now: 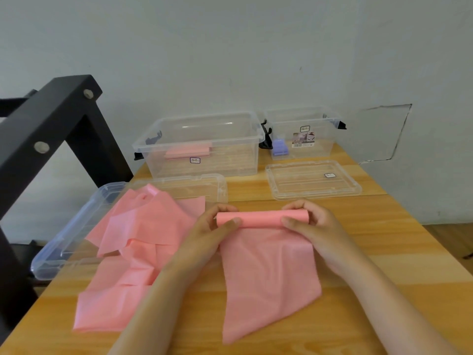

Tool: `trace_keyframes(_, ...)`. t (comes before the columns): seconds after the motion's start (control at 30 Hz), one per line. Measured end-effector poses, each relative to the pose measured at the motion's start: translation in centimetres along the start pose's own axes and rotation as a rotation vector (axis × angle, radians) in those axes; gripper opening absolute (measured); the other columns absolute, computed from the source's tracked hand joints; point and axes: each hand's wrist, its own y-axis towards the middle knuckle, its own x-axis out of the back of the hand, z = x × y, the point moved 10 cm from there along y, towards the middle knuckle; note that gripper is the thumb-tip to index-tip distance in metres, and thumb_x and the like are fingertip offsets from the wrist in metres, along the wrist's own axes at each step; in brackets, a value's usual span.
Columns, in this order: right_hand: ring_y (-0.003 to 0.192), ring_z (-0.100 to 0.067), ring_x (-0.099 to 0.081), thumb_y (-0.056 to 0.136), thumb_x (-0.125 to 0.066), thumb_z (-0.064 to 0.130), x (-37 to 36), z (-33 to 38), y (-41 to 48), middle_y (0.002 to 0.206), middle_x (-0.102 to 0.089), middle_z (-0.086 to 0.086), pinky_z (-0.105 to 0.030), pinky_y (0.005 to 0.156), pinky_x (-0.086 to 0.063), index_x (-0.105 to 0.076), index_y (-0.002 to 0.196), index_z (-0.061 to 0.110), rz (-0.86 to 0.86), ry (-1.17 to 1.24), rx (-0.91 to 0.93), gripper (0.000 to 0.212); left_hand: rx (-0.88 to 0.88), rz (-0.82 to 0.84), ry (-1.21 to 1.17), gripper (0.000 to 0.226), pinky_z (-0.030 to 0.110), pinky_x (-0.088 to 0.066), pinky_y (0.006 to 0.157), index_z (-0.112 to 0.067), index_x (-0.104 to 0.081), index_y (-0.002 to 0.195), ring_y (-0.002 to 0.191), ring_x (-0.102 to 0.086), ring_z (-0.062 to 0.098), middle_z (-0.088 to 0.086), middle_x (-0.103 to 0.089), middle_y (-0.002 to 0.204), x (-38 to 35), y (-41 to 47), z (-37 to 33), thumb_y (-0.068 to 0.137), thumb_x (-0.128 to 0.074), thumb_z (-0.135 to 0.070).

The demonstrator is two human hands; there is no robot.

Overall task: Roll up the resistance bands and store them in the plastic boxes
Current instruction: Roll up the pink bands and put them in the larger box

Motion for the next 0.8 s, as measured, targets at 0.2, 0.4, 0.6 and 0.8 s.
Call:
trace_keyframes(0.2,0.069,-0.006,-0.060,0.076,-0.075,0.002,-0.1,0.0,-0.1,0.075,-0.066,0.009,-0.015,0.057,-0.045,-0.067,0.087,0.023,0.026,0.027,-0.032,0.025,-0.131,-0.039,0.015,0.021,0.012,-0.040,0.051,-0.010,-0.057,0.103,0.057,-0.050,-0.001,-0.006,-0.055,0.078,0.1,-0.2,-1.6,0.085,-0.065,-0.003)
trace_keyframes(0.4,0.068,-0.005,-0.064,0.068,-0.083,0.025,-0.4,0.0,-0.2,0.076,-0.068,0.007,-0.014,0.055,-0.046,-0.066,0.089,0.017,0.037,0.085,-0.075,0.028,-0.083,-0.016,-0.142,0.028,0.018,-0.044,0.057,-0.019,-0.058,0.097,0.066,-0.053,0.007,-0.003,-0.058,0.080,0.2,0.1,-0.9,0.078,-0.074,-0.006)
trace_keyframes(0.6,0.073,-0.005,-0.063,0.066,-0.077,0.024,-0.4,0.1,-0.2,0.081,-0.068,0.009,-0.014,0.058,-0.046,-0.065,0.092,0.019,0.043,0.086,-0.043,0.029,-0.064,-0.012,0.029,0.012,0.021,-0.044,0.064,-0.024,-0.060,0.092,0.072,-0.055,0.007,-0.010,-0.060,0.079,0.1,0.3,-0.5,0.086,-0.069,-0.022)
trace_keyframes(0.8,0.070,-0.004,-0.060,0.074,-0.076,0.020,-0.2,-0.3,-0.1,0.076,-0.068,0.011,-0.014,0.057,-0.042,-0.068,0.087,0.024,0.014,0.048,-0.036,0.016,-0.101,-0.029,-0.046,0.020,0.014,-0.045,0.058,-0.015,-0.058,0.099,0.066,-0.057,0.002,-0.007,-0.062,0.080,0.0,-0.1,-1.3,0.083,-0.068,-0.017)
